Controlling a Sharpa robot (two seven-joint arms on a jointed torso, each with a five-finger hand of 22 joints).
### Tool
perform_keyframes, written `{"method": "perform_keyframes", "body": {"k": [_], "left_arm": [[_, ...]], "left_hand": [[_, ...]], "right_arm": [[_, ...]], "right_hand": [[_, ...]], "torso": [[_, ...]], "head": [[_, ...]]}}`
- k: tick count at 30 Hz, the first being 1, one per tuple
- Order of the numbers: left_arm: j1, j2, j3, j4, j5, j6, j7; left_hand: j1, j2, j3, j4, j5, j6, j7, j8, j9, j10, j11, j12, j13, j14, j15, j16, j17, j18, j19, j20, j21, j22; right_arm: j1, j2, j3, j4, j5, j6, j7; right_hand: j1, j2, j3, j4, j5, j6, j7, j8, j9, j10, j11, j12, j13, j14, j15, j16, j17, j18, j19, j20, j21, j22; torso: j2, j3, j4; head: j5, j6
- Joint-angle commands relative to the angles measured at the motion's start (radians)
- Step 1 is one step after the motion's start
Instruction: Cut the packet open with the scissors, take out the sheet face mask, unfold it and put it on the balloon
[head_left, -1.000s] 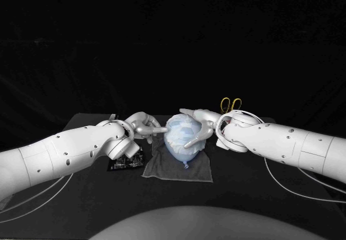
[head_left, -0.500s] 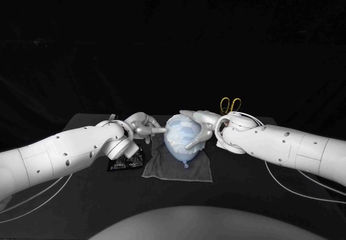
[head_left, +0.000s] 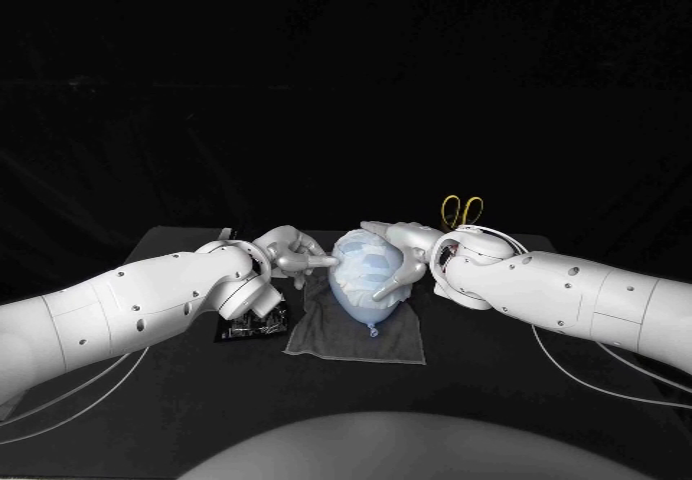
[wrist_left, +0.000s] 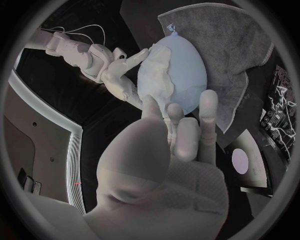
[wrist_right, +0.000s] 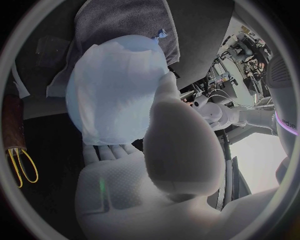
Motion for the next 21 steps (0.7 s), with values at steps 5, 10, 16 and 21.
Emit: {"method": "perform_keyframes", "body": {"k": [5, 10, 16, 21], "left_arm": [[0.001, 0.019, 0.001, -0.015, -0.039, -0.014, -0.032], [0.001, 0.027, 0.000, -0.019, -0.063, -0.015, -0.053], [0.001, 0.033, -0.001, -0.019, -0.100, -0.010, -0.081], [0.001, 0.036, -0.001, -0.022, -0.124, -0.015, -0.113]], "left_hand": [[-0.005, -0.001, -0.030, 0.000, -0.004, 0.013, 0.003, -0.020, -0.015, 0.021, 0.002, 0.004, 0.012, 0.010, 0.000, 0.004, 0.005, 0.000, 0.034, -0.002, 0.027, 0.040], [-0.007, -0.004, -0.035, 0.000, -0.004, 0.015, 0.003, -0.022, -0.017, 0.024, 0.003, 0.006, 0.018, 0.011, 0.001, 0.004, 0.007, -0.001, 0.036, -0.002, 0.029, 0.043], [0.004, -0.002, -0.044, -0.004, -0.004, 0.036, -0.003, -0.013, -0.016, 0.062, -0.002, 0.038, 0.073, 0.029, -0.003, 0.019, 0.045, -0.008, 0.064, -0.003, 0.056, 0.086], [0.008, -0.001, -0.044, -0.005, -0.004, 0.038, -0.004, -0.012, -0.016, 0.062, -0.003, 0.038, 0.072, 0.030, -0.004, 0.019, 0.046, -0.008, 0.066, -0.004, 0.058, 0.089]], "right_arm": [[-0.004, 0.002, -0.002, 0.003, -0.029, 0.018, -0.015], [-0.004, 0.002, -0.002, 0.003, -0.030, 0.016, -0.016], [-0.004, 0.003, -0.002, 0.003, -0.030, 0.013, -0.016], [-0.004, 0.003, -0.002, 0.004, -0.030, 0.014, -0.016]], "right_hand": [[0.013, 0.003, 0.010, 0.000, 0.000, -0.002, 0.003, 0.003, 0.001, 0.004, -0.001, 0.002, 0.000, 0.007, 0.000, 0.003, 0.000, -0.001, 0.009, 0.000, 0.004, 0.001], [0.013, 0.001, 0.011, 0.000, 0.000, -0.005, 0.004, 0.002, -0.001, 0.002, 0.000, 0.001, -0.001, 0.005, 0.001, 0.002, -0.001, -0.001, 0.010, 0.000, 0.004, 0.001], [0.014, -0.002, 0.008, 0.001, 0.001, -0.007, 0.006, 0.002, -0.002, -0.002, 0.005, 0.001, -0.001, 0.000, 0.003, 0.001, -0.004, -0.001, 0.011, 0.000, 0.004, 0.001], [0.014, -0.001, 0.008, 0.001, 0.001, -0.008, 0.006, 0.001, -0.002, -0.002, 0.006, 0.001, -0.001, 0.000, 0.002, 0.001, -0.003, -0.001, 0.011, 0.000, 0.004, 0.001]], "torso": [[0.000, -0.0004, -0.0007], [0.000, 0.0003, -0.0008], [0.000, 0.0005, -0.0011], [0.000, 0.0001, -0.0008]], "head": [[-0.006, 0.000], [-0.005, 0.000], [-0.007, 0.000], [-0.008, 0.000]]}}
